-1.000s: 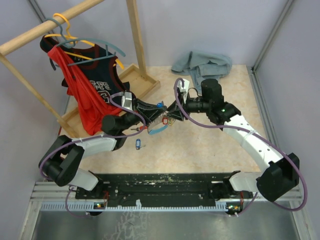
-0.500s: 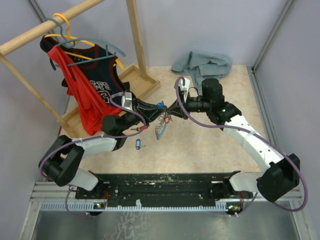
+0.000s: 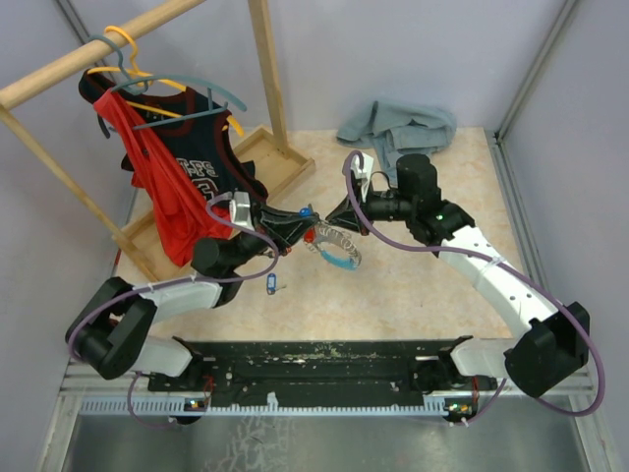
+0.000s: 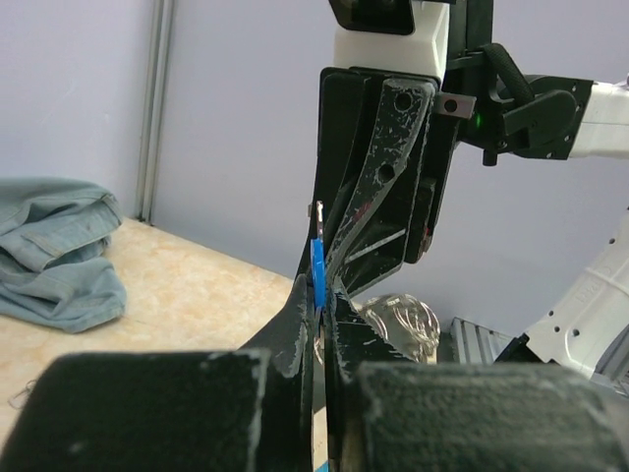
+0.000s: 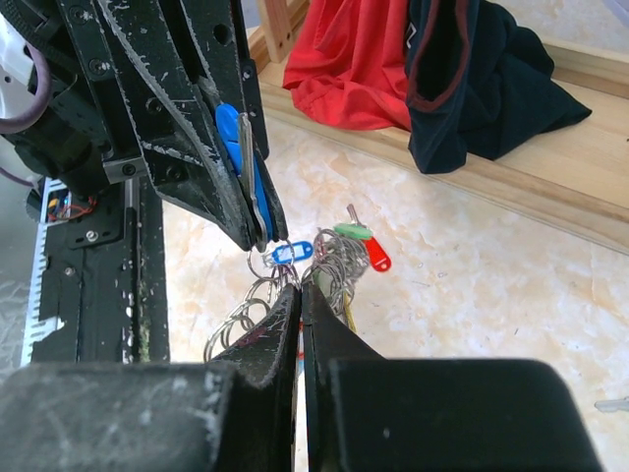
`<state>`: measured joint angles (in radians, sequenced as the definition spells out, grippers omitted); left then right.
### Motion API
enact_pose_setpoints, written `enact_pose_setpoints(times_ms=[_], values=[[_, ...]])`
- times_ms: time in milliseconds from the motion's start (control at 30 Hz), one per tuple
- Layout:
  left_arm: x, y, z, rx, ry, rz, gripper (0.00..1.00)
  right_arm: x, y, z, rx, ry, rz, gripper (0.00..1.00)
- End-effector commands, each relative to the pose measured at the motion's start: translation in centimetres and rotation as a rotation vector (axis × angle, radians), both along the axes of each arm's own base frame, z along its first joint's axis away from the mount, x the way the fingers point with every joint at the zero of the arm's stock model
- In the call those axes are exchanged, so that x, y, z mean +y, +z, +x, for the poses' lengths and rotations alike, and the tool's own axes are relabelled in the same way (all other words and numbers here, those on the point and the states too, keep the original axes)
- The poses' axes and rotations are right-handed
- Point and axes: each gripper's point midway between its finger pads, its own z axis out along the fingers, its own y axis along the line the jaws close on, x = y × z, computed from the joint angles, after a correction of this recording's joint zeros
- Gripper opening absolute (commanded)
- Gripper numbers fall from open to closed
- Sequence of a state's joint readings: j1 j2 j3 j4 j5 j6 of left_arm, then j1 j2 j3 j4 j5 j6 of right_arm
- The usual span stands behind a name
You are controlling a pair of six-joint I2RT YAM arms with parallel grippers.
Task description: Remove the keys from the keyring
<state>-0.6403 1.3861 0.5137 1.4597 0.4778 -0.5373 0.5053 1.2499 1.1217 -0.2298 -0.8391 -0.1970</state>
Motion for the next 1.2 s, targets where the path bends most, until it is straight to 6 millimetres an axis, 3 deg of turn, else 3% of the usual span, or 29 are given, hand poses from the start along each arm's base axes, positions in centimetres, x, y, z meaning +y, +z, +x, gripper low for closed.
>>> enact_pose_setpoints(times_ms=[0, 667, 933, 1167], values=[[1.2, 1.9, -0.7, -0.062, 0.04, -0.071, 0.0, -0.2, 3.3, 0.4, -0.092, -0.019, 0.065, 0.0], [2.4, -2.0, -0.3, 0.054, 0.08, -0.118, 0.0, 0.6, 1.5, 1.1, 0.007, -0.029, 0.174, 0.0], [2.5, -1.1, -0.8, -0.006, 0.073, -0.119, 0.0, 0.6, 0.8, 1.4, 0.044, -0.04, 0.206, 0.0], [3.7, 1.4, -1.0, -0.101, 0.117, -0.137, 0.0, 0.2, 0.0, 2.0, 0.013, -0.068, 0.167, 0.0]])
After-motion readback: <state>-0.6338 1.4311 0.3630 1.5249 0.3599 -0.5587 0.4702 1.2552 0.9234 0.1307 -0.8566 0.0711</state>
